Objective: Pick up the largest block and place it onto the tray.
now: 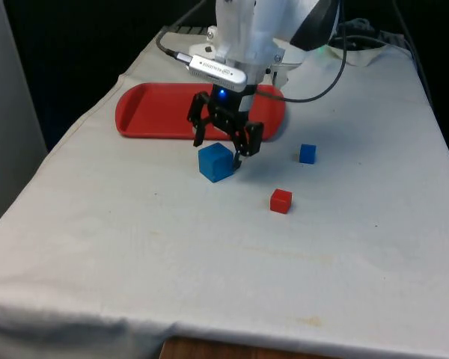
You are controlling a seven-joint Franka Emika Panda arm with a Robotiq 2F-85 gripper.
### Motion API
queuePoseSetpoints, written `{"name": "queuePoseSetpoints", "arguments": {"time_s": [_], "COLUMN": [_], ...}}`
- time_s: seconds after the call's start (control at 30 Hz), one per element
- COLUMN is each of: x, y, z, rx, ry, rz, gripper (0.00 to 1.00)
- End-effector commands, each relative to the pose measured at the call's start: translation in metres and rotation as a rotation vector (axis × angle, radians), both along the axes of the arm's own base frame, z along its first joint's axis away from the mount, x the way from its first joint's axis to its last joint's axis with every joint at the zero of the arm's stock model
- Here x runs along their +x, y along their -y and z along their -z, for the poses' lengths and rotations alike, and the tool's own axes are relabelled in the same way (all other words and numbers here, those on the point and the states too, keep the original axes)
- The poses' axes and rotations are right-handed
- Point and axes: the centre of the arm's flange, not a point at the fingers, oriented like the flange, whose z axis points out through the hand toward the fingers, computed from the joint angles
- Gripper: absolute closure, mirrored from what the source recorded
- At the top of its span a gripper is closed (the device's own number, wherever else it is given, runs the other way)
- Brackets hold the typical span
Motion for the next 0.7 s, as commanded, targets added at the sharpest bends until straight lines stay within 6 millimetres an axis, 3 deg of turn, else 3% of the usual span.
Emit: {"name": "queuePoseSetpoints", "arguments": {"time_s": [0.0,0.07,0.13,0.17,0.33,0.67], "x": [0.0005,0.0005,-0.0003,0.0001,0.0004,0.0005], "y": [0.0018,0.0032,0.0038,0.0042,0.0050,0.0050], "z": [0.0036,0.0062,0.0089,0.0099,0.0121,0.0123], "rx": [-0.002,-0.006,-0.014,-0.011,-0.014,-0.015], "ry": [0.016,0.024,0.018,0.031,0.041,0.043], "rz": [0.008,0.015,0.015,0.020,0.026,0.028], "gripper": [0.00,0.04,0.39,0.39,0.93,0.96]}}
